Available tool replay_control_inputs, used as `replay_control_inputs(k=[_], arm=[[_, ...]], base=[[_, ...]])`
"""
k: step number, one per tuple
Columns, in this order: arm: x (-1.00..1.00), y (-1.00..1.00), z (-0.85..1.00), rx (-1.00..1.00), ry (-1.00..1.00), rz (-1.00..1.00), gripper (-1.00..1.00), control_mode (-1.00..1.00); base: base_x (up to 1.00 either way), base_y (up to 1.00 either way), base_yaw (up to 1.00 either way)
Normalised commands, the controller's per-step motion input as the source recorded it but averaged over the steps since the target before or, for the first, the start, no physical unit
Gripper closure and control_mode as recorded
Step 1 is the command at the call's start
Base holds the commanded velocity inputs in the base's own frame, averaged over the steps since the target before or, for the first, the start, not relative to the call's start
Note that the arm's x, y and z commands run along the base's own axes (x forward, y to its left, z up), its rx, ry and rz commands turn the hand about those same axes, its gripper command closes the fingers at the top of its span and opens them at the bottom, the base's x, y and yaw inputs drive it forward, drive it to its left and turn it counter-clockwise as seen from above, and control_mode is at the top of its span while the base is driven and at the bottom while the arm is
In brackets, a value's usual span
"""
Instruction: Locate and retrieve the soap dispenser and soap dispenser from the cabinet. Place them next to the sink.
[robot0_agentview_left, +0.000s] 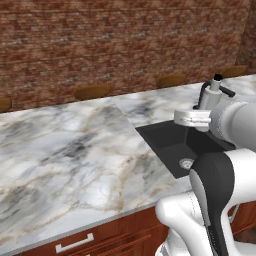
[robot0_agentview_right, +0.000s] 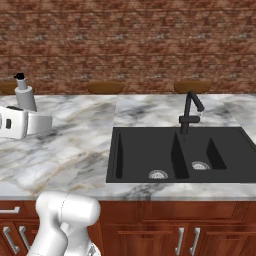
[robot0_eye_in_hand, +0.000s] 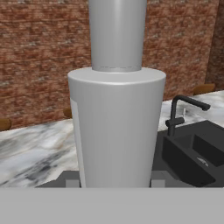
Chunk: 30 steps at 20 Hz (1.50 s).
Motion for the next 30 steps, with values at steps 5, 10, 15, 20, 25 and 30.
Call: replay_control_inputs(k=[5,10,15,20,25,30], arm=[[0.0,0.0,0.0,0.0,0.0,0.0,1.0,1.0],[0.0,0.0,0.0,0.0,0.0,0.0,1.0,1.0],[0.09,0.0,-0.05,0.01,-0.01,0.01,1.0,-1.0],[0.66,0.01,-0.22,0.1,-0.01,0.09,1.0,-1.0],[0.86,0.0,-0.47,0.1,0.0,0.12,1.0,-1.0],[0.68,0.01,-0.63,-0.1,-0.04,0.1,1.0,-1.0]], base=[[0.08,0.0,0.04],[0.02,0.0,0.0],[0.01,0.0,0.0],[0.0,0.0,0.0],[0.0,0.0,0.0],[0.0,0.0,0.0]])
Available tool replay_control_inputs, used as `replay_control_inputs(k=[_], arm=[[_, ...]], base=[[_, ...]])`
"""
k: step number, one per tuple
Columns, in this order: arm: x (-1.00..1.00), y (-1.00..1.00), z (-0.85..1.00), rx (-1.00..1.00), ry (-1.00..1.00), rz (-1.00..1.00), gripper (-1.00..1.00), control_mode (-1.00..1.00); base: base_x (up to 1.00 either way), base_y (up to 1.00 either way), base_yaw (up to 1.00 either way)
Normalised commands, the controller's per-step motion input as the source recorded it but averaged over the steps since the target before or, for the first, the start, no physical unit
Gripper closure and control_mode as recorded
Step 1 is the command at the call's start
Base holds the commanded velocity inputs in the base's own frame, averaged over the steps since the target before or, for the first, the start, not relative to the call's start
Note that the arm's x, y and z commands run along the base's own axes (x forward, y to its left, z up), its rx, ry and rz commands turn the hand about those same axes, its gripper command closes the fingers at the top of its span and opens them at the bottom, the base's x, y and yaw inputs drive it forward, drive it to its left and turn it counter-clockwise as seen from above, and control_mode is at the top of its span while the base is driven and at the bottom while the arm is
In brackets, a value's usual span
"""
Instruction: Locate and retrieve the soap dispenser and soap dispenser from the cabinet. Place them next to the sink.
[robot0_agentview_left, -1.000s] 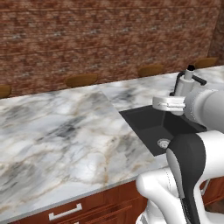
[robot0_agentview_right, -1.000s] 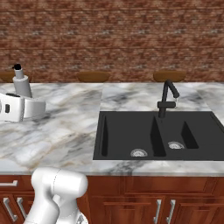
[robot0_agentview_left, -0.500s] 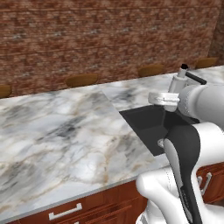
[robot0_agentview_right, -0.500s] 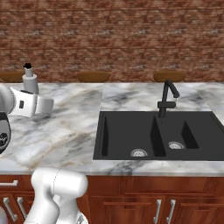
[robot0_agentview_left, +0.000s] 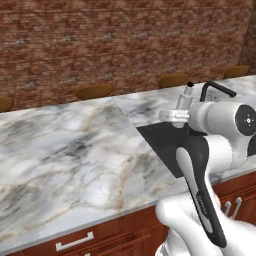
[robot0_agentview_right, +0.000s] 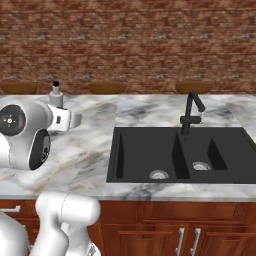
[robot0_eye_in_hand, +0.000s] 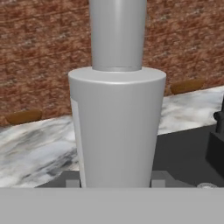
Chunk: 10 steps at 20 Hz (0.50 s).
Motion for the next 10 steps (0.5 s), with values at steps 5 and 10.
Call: replay_control_inputs(k=[5,10], arm=[[0.32,0.0,-0.52,-0.18,-0.08,0.02,1.0,-1.0],[0.44,-0.06,-0.31,-0.03,-0.04,0.06,1.0,-1.0]], base=[[0.0,0.0,0.0],[0.0,0.0,0.0]])
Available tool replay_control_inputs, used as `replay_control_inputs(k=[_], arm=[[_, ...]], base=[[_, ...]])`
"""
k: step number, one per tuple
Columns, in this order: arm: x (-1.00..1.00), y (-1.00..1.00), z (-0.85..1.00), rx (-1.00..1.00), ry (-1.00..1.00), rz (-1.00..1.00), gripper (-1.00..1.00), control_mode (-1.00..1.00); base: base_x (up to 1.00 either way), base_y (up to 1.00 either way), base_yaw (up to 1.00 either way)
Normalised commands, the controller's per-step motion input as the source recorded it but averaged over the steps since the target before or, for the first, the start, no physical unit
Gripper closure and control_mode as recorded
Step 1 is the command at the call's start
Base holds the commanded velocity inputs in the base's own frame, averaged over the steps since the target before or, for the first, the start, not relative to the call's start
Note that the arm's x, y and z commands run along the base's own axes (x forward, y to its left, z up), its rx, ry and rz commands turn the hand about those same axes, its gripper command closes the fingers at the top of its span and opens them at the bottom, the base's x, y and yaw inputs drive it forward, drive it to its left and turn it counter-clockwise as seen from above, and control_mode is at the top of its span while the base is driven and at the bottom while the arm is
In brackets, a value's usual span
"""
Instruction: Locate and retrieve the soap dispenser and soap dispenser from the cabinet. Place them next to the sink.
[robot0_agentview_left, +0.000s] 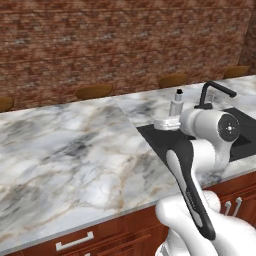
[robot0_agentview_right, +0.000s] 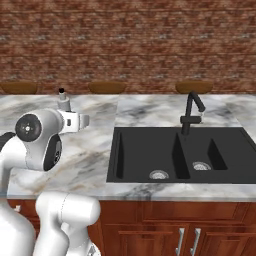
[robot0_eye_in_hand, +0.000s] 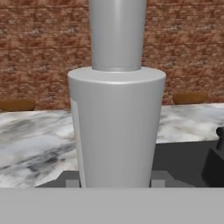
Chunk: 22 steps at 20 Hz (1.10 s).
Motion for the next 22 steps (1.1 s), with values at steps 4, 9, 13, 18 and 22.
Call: replay_control_inputs(k=[4,9,13,18,22], arm=[[0.47,-0.13,-0.22,0.0,-0.06,0.09,1.0,-1.0],[0.4,-0.01,-0.29,0.0,-0.09,0.1,1.0,-1.0],[0.3,0.0,-0.51,0.0,-0.04,0.14,1.0,-1.0],[0.17,0.0,-0.52,0.0,-0.02,0.15,1.0,-1.0],[0.04,-0.01,-0.49,0.0,-0.01,0.11,1.0,-1.0]], base=[[0.0,0.0,0.0],[0.0,0.0,0.0],[0.0,0.0,0.0],[0.0,0.0,0.0],[0.0,0.0,0.0]])
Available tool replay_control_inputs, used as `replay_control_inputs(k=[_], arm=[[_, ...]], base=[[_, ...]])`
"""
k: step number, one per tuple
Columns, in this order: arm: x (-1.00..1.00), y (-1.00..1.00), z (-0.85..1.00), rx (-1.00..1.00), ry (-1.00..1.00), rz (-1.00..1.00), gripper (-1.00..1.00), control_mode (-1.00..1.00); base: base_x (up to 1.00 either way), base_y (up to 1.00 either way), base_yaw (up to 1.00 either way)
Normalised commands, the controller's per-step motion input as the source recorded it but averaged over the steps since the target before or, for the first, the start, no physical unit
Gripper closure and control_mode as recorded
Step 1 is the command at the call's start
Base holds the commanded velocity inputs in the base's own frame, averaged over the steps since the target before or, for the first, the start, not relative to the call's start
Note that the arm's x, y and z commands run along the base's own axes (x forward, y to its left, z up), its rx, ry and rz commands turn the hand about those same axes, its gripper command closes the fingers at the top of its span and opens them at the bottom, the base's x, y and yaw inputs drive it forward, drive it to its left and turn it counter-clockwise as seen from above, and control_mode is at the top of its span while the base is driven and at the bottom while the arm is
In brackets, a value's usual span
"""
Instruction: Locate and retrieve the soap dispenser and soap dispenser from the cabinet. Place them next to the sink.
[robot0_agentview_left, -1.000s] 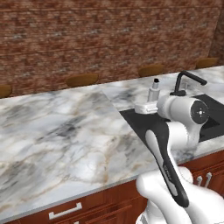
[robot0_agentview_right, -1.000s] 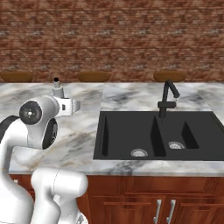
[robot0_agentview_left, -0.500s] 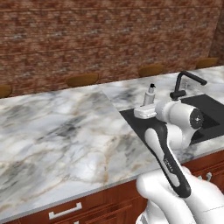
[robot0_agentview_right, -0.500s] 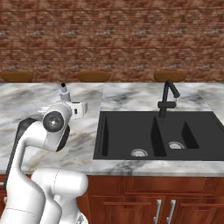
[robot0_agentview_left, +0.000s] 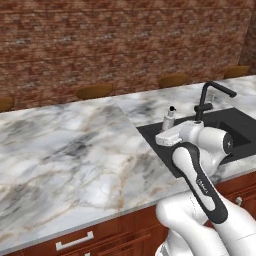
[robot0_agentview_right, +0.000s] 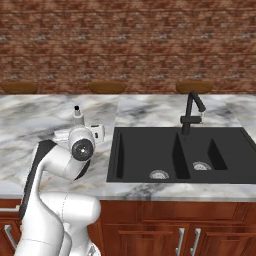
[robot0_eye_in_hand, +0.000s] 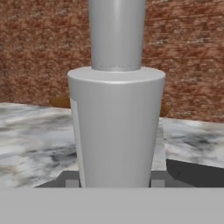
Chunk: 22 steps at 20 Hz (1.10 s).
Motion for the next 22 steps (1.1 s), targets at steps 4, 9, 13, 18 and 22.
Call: replay_control_inputs(k=[4,9,13,18,22], arm=[[0.18,0.0,-0.29,-0.01,-0.05,0.09,1.0,-1.0],[0.13,0.1,-0.33,0.0,-0.02,0.06,1.0,-1.0],[0.16,0.13,-0.4,0.0,0.01,0.07,1.0,-1.0],[0.23,0.13,-0.4,0.0,0.0,0.08,1.0,-1.0],[0.26,0.06,-0.35,0.0,0.0,0.09,1.0,-1.0]], base=[[0.0,0.0,0.0],[0.0,0.0,0.0],[0.0,0.0,0.0],[0.0,0.0,0.0],[0.0,0.0,0.0]])
